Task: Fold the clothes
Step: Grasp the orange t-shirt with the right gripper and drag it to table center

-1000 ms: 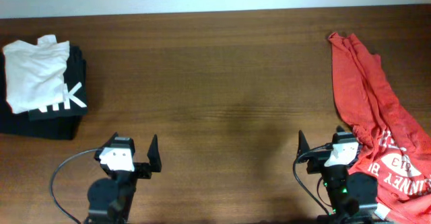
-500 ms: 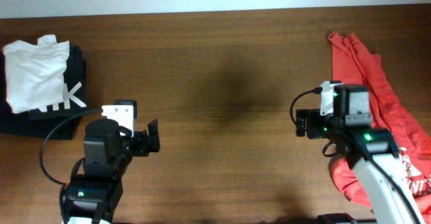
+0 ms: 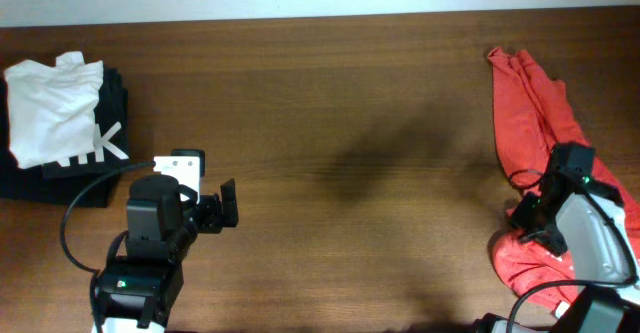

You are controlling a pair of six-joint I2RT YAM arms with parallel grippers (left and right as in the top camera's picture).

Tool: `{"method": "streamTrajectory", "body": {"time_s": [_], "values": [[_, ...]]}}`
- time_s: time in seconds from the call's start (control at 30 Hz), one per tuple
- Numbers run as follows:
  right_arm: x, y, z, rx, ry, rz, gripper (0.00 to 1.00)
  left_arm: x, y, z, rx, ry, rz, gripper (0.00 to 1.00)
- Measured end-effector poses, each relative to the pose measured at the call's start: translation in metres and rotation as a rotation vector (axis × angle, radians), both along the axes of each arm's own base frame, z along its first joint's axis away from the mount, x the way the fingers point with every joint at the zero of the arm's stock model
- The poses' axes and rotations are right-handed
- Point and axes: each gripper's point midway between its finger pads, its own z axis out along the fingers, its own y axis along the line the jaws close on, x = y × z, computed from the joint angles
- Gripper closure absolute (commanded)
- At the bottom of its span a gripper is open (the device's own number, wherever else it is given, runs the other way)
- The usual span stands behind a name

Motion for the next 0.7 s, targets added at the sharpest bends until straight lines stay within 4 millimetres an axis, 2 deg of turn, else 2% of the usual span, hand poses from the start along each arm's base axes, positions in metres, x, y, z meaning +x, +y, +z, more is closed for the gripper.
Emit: {"method": "streamTrajectory", "body": {"time_s": [0.03,0.1,0.17,0.2,0.3,0.33,0.37,0.43,0.47,0.5,0.53,0.57,0.6,0.63,0.7], "values": [[-0.002,0.001,-0.003,0.004,0.002,-0.006,0.91,0.000,0.000,0.000,0.000,0.000,0.000,0.01],[0.007,0.006,-0.004,0.038,-0.042,-0.005,0.94,0.000,0.000,0.000,0.000,0.000,0.000,0.01],[0.034,0.036,-0.005,0.216,-0.164,0.133,0.94,0.000,0.000,0.000,0.000,0.000,0.000,0.01],[0.049,0.065,0.000,0.351,-0.245,0.276,0.95,0.000,0.000,0.000,0.000,0.001,0.000,0.01],[0.067,0.130,0.014,0.539,-0.348,0.559,0.95,0.000,0.000,0.000,0.000,0.001,0.000,0.01],[0.072,0.164,0.020,0.598,-0.377,0.698,0.95,0.000,0.000,0.000,0.000,0.000,0.000,0.01],[0.075,0.185,0.023,0.620,-0.394,0.779,0.95,0.000,0.000,0.000,0.000,0.000,0.000,0.01],[0.088,0.243,0.036,0.656,-0.478,0.982,0.95,0.000,0.000,0.000,0.000,-0.001,0.000,0.01],[0.094,0.266,0.042,0.661,-0.523,1.035,0.95,0.000,0.000,0.000,0.000,0.000,0.000,0.01],[0.109,0.295,0.055,0.640,-0.619,1.101,0.95,0.001,0.000,0.000,0.000,0.000,0.000,0.01],[0.118,0.315,0.066,0.626,-0.691,1.128,0.84,0.001,0.000,-0.001,0.000,0.003,0.000,0.01],[0.126,0.331,0.078,0.610,-0.764,1.152,0.20,0.001,0.000,-0.001,0.001,0.006,0.000,0.01],[0.137,0.352,0.098,0.584,-0.875,1.166,0.01,0.003,0.000,-0.001,0.000,0.003,0.001,0.01],[0.135,0.370,0.109,0.583,-0.923,1.189,0.01,0.005,-0.001,-0.002,0.001,0.005,0.000,0.01],[0.132,0.373,0.102,0.557,-0.887,1.161,0.01,0.007,-0.001,-0.006,0.002,0.017,0.000,0.01]]}}
